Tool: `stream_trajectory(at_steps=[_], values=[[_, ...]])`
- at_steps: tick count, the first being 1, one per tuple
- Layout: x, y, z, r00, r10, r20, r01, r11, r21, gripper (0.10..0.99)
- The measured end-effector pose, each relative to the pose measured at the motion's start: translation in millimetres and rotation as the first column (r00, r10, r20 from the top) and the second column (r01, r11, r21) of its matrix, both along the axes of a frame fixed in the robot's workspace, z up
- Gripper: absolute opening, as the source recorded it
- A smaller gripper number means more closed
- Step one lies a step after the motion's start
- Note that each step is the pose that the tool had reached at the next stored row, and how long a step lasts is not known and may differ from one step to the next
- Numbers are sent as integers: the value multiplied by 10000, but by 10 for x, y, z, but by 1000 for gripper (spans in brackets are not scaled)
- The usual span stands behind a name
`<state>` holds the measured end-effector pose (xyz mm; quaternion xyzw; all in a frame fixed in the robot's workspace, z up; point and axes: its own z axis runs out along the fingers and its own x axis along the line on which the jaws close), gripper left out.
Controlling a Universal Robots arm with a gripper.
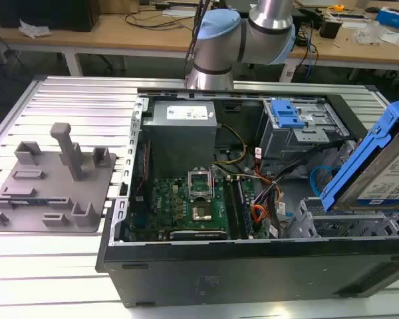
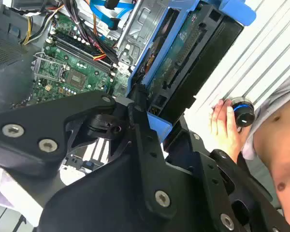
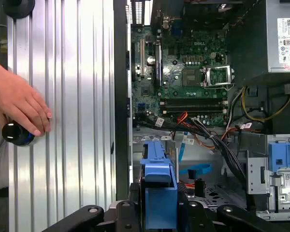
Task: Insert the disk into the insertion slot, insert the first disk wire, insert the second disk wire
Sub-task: 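Insert the disk into the insertion slot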
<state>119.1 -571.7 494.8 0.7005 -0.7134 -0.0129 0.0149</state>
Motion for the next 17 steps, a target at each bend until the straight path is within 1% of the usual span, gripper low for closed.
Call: stream_trajectory(at_steps=[13, 15, 16, 17], values=[[0, 0, 0, 10000, 1, 0, -1, 10000, 0, 365], [-1, -6, -1, 10000, 16, 26, -17, 9999, 171, 365], [-2, -16, -1, 10000, 24, 58, -26, 9993, 365, 365], [-3, -20, -2, 10000, 25, 73, -28, 9990, 442, 365]])
